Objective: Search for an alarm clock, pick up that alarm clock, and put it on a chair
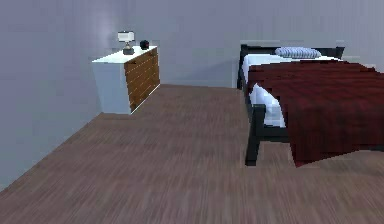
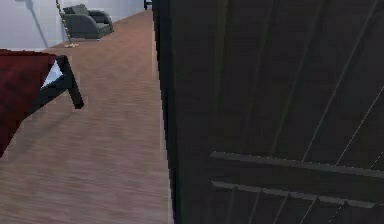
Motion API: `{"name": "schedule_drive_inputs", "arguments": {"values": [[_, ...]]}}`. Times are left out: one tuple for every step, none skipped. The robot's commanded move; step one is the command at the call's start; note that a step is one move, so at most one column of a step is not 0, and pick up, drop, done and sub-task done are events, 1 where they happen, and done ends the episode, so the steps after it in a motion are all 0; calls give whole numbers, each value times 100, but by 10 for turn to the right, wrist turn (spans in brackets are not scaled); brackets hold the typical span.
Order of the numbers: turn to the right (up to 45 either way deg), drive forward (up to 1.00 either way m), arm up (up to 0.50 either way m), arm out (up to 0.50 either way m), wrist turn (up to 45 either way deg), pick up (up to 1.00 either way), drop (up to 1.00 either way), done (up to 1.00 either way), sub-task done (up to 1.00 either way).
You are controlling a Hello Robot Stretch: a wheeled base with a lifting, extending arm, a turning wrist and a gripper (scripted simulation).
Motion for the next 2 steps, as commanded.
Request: {"name": "schedule_drive_inputs", "arguments": {"values": [[0, 40, 0, 0, 0, 0, 0, 0, 0], [-60, 0, 0, 0, 0, 0, 0, 0, 0]]}}
